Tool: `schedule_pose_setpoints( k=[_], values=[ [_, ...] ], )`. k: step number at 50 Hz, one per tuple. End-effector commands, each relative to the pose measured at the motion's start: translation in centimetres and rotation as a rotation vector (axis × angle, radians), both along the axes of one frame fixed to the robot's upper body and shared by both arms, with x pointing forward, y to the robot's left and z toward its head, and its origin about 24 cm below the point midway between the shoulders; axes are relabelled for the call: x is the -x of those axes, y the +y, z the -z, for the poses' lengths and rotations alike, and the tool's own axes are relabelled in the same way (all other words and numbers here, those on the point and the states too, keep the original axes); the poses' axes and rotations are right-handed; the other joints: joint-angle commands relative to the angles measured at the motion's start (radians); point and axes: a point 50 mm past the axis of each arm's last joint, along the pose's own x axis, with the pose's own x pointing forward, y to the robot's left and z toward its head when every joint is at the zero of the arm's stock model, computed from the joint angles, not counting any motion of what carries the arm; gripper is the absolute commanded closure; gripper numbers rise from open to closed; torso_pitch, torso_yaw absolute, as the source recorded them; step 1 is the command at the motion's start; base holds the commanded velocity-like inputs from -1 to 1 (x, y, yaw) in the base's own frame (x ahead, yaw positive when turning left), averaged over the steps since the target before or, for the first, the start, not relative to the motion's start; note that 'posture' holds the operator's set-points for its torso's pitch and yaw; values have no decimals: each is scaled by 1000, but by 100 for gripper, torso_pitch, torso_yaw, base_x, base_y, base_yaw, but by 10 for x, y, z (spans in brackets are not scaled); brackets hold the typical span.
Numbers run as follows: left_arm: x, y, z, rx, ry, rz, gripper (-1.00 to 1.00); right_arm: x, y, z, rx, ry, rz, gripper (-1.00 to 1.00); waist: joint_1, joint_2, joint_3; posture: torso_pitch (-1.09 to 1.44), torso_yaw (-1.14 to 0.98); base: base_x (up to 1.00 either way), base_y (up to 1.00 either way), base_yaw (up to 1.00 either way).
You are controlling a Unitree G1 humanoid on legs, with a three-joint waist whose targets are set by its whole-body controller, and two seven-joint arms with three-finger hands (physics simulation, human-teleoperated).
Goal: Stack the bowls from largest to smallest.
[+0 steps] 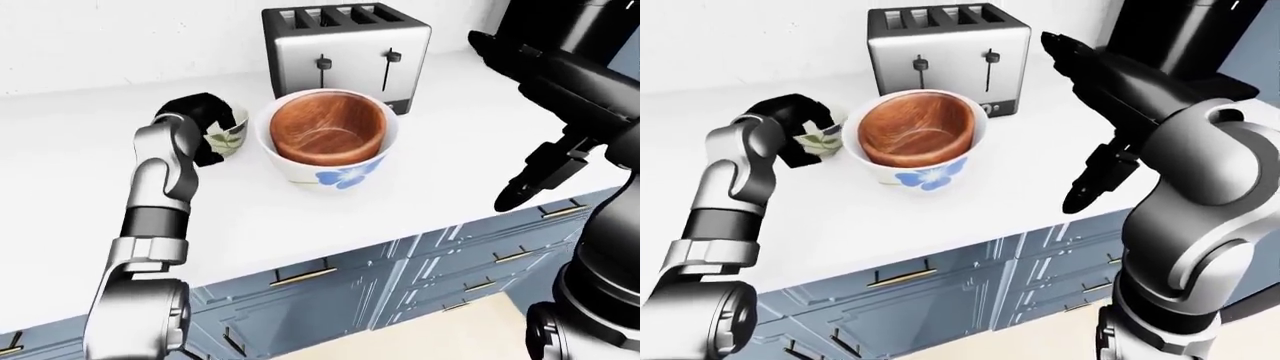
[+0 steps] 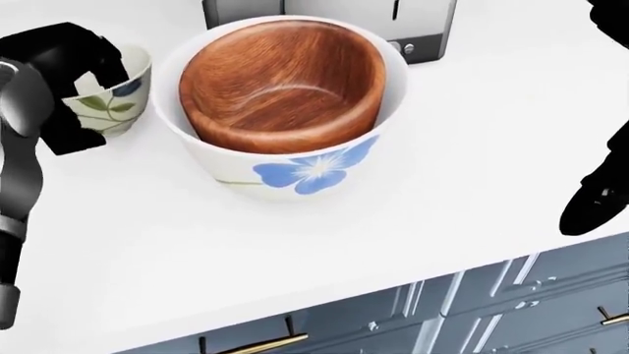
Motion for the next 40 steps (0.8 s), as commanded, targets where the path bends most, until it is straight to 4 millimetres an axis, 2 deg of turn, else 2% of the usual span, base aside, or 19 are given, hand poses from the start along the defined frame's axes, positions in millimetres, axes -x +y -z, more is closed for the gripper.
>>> schedule_pose_setpoints(
  k=[1,4,11,21,34,40],
  values=[
    [3,1,-20,17,-16,11,70,7,-2,-11,5,-66,14,-100,3,-3,-23,0,0,0,0,0],
    [9,1,-38,22,-48,30,100,9,-4,-13,4,-70,17,-100,2,-3,-21,0,0,0,0,0],
    [24,0,-68,14,-101,69,100,12,-7,-16,3,-77,24,-100,3,-7,-15,0,0,0,0,0],
    [56,-13,-137,21,-260,150,100,16,-10,-21,4,-84,31,-100,7,-14,-1,0,0,0,0,0],
    [97,-53,-173,40,-316,315,100,20,-15,-22,0,-89,39,-100,14,-20,14,0,0,0,0,0],
    [107,-78,-171,24,-334,390,100,21,-15,-22,-5,-91,40,-100,17,-27,19,0,0,0,0,0]
  ],
)
